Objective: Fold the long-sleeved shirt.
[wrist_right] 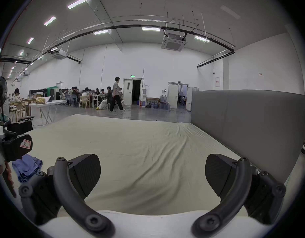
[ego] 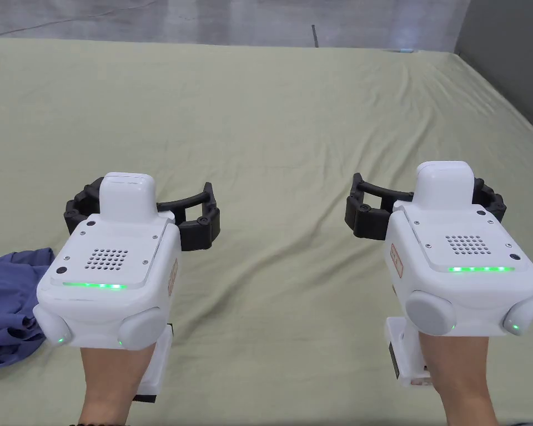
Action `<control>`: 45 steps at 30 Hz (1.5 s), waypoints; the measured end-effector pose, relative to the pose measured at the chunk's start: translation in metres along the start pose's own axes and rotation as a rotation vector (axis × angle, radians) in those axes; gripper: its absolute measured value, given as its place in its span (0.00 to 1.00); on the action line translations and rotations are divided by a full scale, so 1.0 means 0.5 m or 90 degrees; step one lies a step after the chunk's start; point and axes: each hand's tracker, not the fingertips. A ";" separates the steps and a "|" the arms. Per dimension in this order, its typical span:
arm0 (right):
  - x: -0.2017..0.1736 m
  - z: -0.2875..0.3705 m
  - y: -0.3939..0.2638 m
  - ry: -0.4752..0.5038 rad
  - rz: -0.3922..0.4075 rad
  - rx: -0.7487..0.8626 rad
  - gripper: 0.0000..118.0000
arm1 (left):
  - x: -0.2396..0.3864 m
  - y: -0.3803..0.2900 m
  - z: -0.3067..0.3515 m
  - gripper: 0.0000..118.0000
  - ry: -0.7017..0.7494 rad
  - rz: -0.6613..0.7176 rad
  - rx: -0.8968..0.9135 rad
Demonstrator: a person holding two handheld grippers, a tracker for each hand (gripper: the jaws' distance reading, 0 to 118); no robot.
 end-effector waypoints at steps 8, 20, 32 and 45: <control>-0.002 0.000 0.000 0.008 0.000 -0.004 1.00 | 0.003 0.000 0.000 1.00 -0.001 0.000 -0.003; -0.004 0.000 0.000 0.012 0.002 -0.002 1.00 | 0.002 0.000 0.001 1.00 -0.002 -0.001 0.000; -0.006 -0.001 -0.003 0.014 0.000 -0.006 1.00 | -0.001 -0.005 0.003 1.00 -0.001 0.002 -0.002; -0.010 -0.006 -0.007 0.019 0.010 -0.008 1.00 | -0.002 -0.004 0.000 1.00 0.001 0.000 -0.003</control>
